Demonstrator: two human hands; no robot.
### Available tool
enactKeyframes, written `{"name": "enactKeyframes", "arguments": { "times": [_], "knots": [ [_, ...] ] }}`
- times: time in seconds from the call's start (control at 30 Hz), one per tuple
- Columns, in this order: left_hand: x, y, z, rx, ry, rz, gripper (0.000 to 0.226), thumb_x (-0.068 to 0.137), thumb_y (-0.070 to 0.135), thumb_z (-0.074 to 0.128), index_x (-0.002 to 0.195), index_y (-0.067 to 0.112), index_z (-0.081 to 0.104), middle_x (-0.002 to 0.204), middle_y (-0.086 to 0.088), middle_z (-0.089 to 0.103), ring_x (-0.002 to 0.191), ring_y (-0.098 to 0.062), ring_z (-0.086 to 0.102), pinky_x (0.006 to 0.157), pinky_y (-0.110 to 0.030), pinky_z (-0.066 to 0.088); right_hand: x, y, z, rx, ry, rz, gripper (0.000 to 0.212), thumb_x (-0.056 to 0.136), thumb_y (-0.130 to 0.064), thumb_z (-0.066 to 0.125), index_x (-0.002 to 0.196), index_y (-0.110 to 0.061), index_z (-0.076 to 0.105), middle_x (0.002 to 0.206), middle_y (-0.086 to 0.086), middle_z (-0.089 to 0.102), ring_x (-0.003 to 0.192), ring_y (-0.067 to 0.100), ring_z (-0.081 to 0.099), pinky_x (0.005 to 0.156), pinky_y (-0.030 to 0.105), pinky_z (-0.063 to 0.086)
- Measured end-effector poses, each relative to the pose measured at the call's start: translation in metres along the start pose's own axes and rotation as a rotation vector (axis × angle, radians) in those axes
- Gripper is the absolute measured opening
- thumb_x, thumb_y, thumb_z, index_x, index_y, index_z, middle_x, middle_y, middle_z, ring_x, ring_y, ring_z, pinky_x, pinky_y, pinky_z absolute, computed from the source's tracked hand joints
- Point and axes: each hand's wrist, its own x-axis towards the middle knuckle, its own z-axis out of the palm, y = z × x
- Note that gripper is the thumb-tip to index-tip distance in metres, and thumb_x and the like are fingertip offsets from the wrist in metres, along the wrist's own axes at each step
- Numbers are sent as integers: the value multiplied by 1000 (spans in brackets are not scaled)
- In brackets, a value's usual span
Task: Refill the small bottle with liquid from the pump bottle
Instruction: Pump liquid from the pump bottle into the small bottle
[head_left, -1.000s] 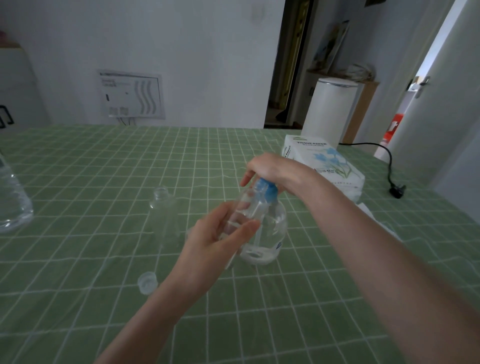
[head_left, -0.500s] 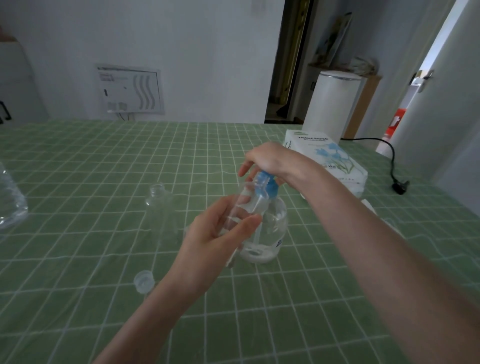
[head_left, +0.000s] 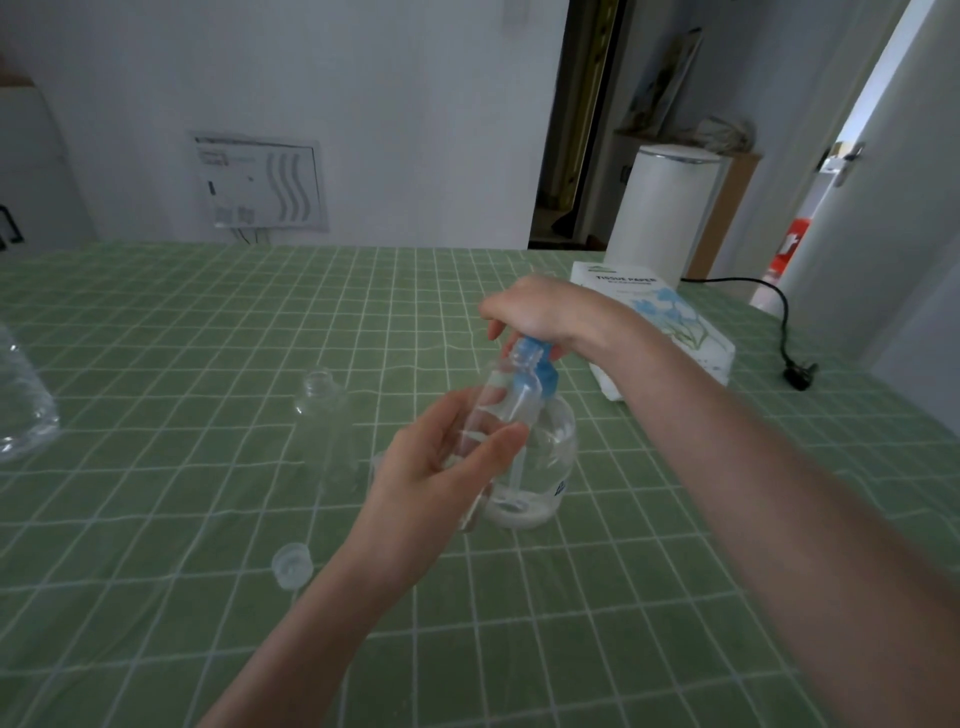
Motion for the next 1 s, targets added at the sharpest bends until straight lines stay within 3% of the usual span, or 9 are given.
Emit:
{"name": "enactKeyframes", "arguments": {
  "times": [0.13, 0.2, 0.3, 0.43, 0.6, 0.73, 0.9, 1.0],
  "knots": [
    [-1, -2, -1, 13, 9, -9, 21, 77, 33, 64, 97, 25, 66, 78, -11, 65, 67, -19, 58, 58, -34, 47, 0, 3, 5, 14, -23, 7, 39, 97, -29, 39, 113, -6, 67, 91, 5, 59, 80, 20, 54, 56, 26, 38],
    [-2, -4, -1, 19, 10, -13, 21, 76, 33, 63, 96, 26, 67, 76, -6, 65, 66, -19, 58, 58, -35, 48, -2, 6, 7, 31, -22, 6, 39, 96, -27, 39, 113, -6, 67, 98, 9, 61, 88, 23, 54, 61, 27, 42],
    [-3, -6, -2, 24, -5, -26, 24, 77, 39, 67, 97, 26, 67, 80, -12, 65, 66, -22, 57, 60, -37, 47, -3, 9, 11, 27, -33, -9, 38, 96, -24, 39, 112, -5, 68, 110, 14, 66, 93, 26, 56, 71, 32, 44],
    [-4, -5, -3, 30, -10, -26, 31, 71, 43, 63, 98, 28, 66, 81, -5, 69, 66, -19, 58, 60, -35, 47, -4, 9, 14, 20, -23, -23, 38, 96, -22, 40, 111, -5, 70, 114, 16, 66, 107, 30, 60, 78, 34, 43],
    [-3, -2, -1, 34, 9, -17, 33, 71, 41, 61, 100, 27, 65, 82, -9, 67, 68, -23, 58, 60, -36, 47, -2, 5, 5, 25, -2, -9, 33, 94, -27, 43, 106, -9, 68, 104, 10, 66, 91, 25, 59, 60, 25, 41],
    [-2, -1, 1, 28, 13, -9, 29, 76, 40, 63, 99, 23, 66, 80, -10, 65, 68, -20, 58, 61, -37, 48, -1, 5, 4, 35, -3, 2, 30, 93, -28, 45, 103, -10, 67, 98, 7, 65, 91, 24, 59, 60, 26, 41],
    [-2, -5, 0, 41, 12, -20, 22, 76, 35, 61, 96, 26, 66, 78, -11, 65, 67, -23, 57, 62, -39, 48, -1, 5, 7, 70, -3, -3, 37, 95, -25, 46, 127, -12, 59, 121, 15, 62, 106, 29, 61, 58, 27, 40],
    [-3, -9, 0, 55, 16, -20, 18, 76, 35, 62, 92, 26, 66, 70, 0, 62, 65, -19, 57, 61, -38, 47, -1, 8, 12, 72, -8, -8, 39, 96, -23, 46, 130, -9, 58, 125, 16, 62, 110, 31, 60, 74, 34, 48]
  ]
}}
